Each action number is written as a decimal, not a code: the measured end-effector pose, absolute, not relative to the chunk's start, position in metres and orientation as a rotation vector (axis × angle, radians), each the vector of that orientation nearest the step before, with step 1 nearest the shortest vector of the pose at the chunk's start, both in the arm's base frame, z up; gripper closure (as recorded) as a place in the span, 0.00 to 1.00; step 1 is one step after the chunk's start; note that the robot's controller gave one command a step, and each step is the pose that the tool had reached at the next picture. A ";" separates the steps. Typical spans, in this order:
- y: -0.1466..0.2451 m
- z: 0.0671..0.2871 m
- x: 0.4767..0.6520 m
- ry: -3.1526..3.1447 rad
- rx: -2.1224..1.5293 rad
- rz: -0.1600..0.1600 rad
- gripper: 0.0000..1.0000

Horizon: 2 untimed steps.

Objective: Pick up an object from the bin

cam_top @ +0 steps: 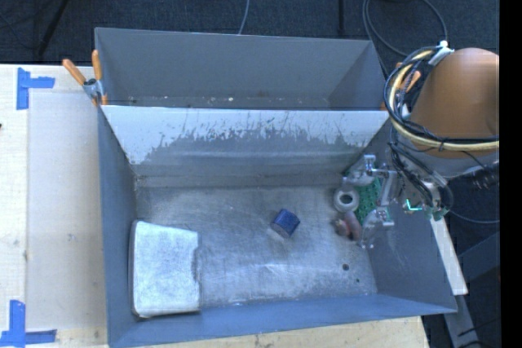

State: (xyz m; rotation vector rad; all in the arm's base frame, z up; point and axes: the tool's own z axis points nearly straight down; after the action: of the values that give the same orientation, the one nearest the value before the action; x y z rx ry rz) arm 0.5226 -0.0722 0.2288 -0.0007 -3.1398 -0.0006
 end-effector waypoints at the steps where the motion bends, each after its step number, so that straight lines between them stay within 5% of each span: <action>1: -0.028 0.106 0.575 -3.121 0.313 -0.004 0.00; 2: -0.008 0.072 0.582 -3.096 0.546 0.003 0.00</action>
Offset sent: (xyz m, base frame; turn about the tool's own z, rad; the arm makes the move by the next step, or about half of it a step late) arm 0.0533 0.0425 -0.1184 -0.1996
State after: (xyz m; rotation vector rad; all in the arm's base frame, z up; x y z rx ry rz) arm 0.5815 -0.0080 0.0722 0.5461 -3.0957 0.0025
